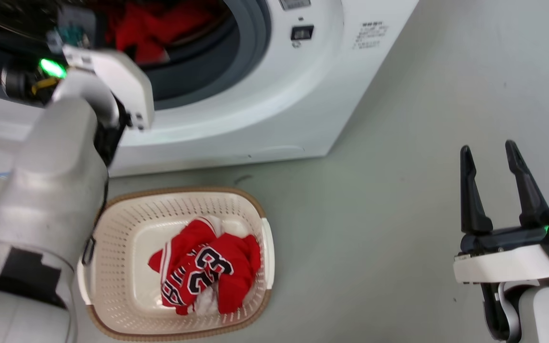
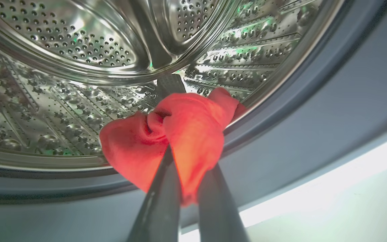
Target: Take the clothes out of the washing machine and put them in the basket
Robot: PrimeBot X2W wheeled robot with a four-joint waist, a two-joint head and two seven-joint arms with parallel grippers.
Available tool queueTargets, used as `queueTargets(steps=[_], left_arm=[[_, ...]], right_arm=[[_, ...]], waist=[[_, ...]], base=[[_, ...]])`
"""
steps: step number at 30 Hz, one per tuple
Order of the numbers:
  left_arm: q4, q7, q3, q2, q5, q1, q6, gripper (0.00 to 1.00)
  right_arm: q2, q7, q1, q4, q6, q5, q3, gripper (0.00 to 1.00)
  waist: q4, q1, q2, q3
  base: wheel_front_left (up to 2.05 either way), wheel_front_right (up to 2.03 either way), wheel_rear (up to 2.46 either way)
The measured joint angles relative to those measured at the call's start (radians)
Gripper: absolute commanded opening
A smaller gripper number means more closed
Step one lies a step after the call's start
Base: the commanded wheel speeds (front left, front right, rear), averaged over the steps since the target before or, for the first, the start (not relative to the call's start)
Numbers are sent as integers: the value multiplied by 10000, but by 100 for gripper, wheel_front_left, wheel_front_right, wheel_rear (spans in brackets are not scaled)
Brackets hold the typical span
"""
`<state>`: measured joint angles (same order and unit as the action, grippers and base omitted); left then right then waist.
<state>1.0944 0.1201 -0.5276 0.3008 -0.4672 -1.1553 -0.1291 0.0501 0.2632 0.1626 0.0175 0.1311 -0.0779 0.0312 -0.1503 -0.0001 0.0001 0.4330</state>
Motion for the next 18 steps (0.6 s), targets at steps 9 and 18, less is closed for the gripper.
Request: queueTargets(steps=[9,18], left_arm=[[-1183,1264,-105,82,-261,1569,29,0],[-4305,1398,203,558,-211,3480,782,0]], right_arm=[[2,0,-661,-144,0,90,100,100],[2,0,-1115,-222,0,165,105,100]], waist=[[526,-1,0,-1259],[872,-1,0,-2245]], base=[[0,0,0],[0,0,0]])
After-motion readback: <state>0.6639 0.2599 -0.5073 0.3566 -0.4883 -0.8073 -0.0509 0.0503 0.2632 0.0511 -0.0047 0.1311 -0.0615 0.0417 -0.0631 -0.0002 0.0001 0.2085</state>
